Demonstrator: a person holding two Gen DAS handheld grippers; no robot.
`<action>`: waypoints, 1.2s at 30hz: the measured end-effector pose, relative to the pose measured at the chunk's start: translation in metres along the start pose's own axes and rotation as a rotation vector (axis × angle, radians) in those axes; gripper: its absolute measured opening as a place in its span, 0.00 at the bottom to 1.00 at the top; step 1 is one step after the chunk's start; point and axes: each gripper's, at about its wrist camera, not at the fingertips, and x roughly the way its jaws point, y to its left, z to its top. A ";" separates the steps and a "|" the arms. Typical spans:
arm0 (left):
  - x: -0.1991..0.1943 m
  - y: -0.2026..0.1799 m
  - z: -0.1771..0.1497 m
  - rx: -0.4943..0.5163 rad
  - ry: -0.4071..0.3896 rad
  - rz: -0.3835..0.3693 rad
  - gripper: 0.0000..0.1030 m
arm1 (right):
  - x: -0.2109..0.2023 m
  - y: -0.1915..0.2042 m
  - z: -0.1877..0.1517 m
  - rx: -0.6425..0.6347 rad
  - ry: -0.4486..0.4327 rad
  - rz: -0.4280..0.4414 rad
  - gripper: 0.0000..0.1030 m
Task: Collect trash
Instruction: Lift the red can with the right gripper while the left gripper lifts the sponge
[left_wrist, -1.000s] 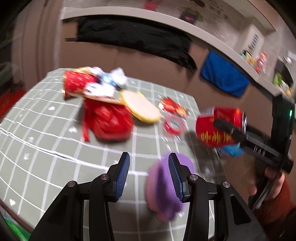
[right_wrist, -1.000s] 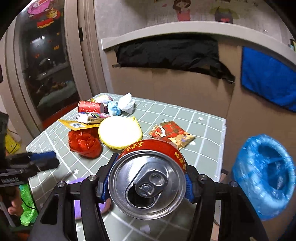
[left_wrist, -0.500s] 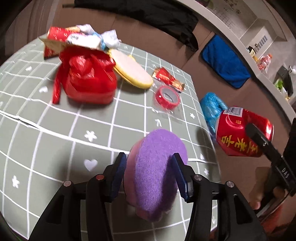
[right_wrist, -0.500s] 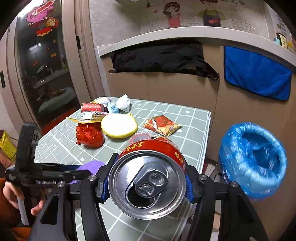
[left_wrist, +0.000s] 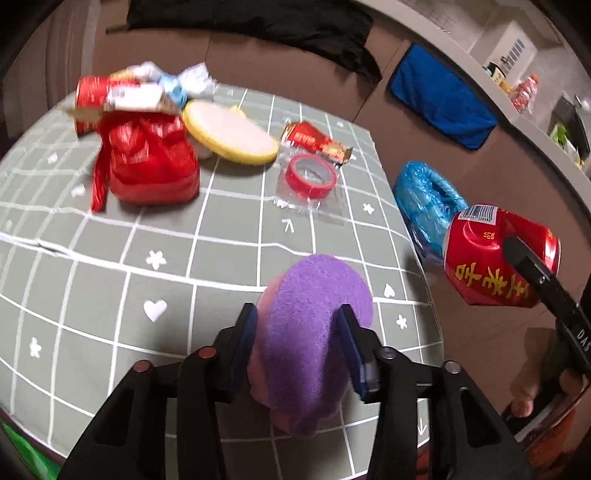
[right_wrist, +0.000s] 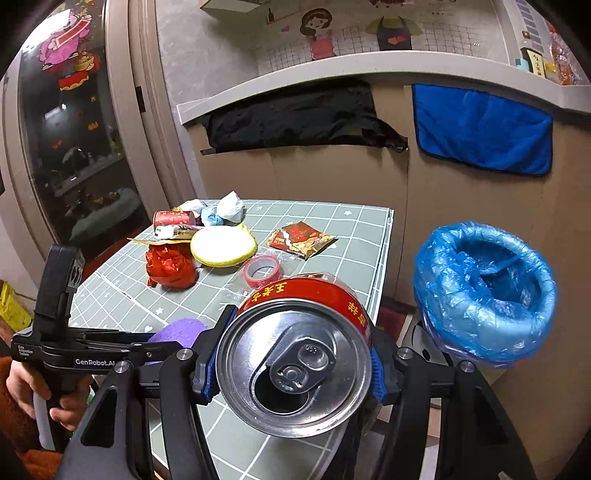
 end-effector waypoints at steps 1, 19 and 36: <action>-0.002 -0.003 0.000 0.011 -0.017 0.010 0.36 | -0.002 0.000 0.000 -0.002 -0.004 -0.002 0.55; -0.048 -0.019 0.007 0.127 -0.319 0.264 0.25 | -0.008 0.011 0.014 -0.028 -0.052 0.032 0.55; -0.064 -0.017 0.023 0.113 -0.399 0.286 0.25 | 0.012 0.020 0.024 -0.045 -0.041 0.074 0.54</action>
